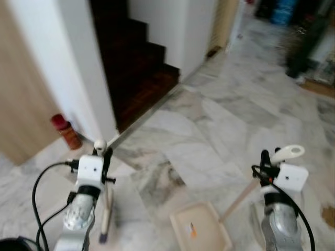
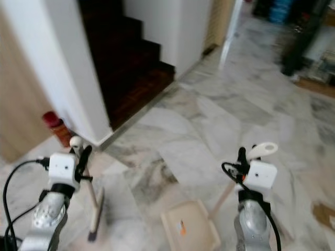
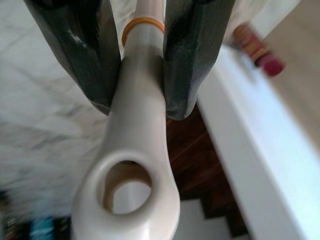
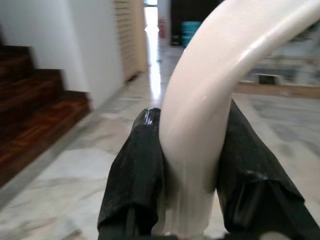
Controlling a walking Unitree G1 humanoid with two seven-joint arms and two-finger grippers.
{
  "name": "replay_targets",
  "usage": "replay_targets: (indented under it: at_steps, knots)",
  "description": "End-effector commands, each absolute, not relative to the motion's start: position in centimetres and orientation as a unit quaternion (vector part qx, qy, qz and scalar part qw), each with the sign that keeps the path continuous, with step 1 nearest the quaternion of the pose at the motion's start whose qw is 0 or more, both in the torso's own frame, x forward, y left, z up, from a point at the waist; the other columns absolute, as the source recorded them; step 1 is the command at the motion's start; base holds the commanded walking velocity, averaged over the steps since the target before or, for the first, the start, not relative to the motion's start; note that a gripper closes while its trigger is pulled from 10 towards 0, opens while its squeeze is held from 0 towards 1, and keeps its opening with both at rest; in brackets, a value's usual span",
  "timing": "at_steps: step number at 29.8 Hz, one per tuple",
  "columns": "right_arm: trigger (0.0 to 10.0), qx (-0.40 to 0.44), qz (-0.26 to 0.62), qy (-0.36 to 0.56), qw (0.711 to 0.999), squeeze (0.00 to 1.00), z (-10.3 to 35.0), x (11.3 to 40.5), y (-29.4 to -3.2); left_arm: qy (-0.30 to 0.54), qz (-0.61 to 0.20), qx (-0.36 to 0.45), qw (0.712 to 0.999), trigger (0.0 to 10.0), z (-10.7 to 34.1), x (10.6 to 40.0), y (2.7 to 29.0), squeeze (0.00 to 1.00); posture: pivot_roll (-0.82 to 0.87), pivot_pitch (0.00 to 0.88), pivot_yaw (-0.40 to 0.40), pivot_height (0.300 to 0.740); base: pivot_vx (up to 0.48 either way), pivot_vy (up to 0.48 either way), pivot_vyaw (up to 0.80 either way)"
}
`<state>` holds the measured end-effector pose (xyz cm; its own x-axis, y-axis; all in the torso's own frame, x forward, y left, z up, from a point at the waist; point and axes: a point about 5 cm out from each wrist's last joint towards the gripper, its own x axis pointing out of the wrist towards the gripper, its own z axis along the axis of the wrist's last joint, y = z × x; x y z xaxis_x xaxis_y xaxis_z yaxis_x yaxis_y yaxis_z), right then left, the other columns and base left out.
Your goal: Sweep floor
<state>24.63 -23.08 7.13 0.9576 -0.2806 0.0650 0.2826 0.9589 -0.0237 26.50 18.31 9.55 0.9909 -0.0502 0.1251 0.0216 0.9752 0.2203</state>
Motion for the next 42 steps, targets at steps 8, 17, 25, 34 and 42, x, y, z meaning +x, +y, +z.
replay_targets:
  at_steps: [8, 17, 25, 34, 42]
  knots:
    - [10.0, -0.016, -0.135, -0.052, 0.989, 0.00, 8.3, 25.5, -22.7, -0.090, -0.012, 0.116, 0.989, 10.0, 10.7, 27.1, 18.8, 0.00, -0.02, 0.000, 0.015, 0.740, 0.000, 0.000, -0.80]
    - [10.0, -0.013, -0.142, -0.055, 0.988, 0.00, 8.6, 25.7, -22.8, -0.095, 0.001, 0.112, 0.989, 10.0, 11.1, 27.4, 18.9, 0.00, -0.02, 0.000, 0.011, 0.740, 0.000, 0.000, -0.80]
    - [10.0, -0.010, -0.143, -0.059, 0.988, 0.00, 8.8, 26.1, -22.7, -0.099, 0.004, 0.110, 0.989, 10.0, 11.3, 27.7, 18.8, 0.00, -0.01, 0.000, 0.008, 0.740, 0.000, 0.000, -0.80]
    - [10.0, -0.008, -0.145, -0.060, 0.988, 0.00, 8.8, 26.2, -22.7, -0.101, 0.012, 0.107, 0.989, 10.0, 11.4, 27.8, 18.9, 0.00, -0.02, 0.000, 0.005, 0.740, 0.000, 0.000, -0.80]
    - [10.0, -0.008, -0.145, -0.061, 0.988, 0.00, 9.0, 26.4, -22.6, -0.098, 0.030, 0.091, 0.990, 10.0, 11.4, 27.4, 19.1, 0.00, -0.01, 0.000, -0.005, 0.740, 0.000, 0.000, -0.80]
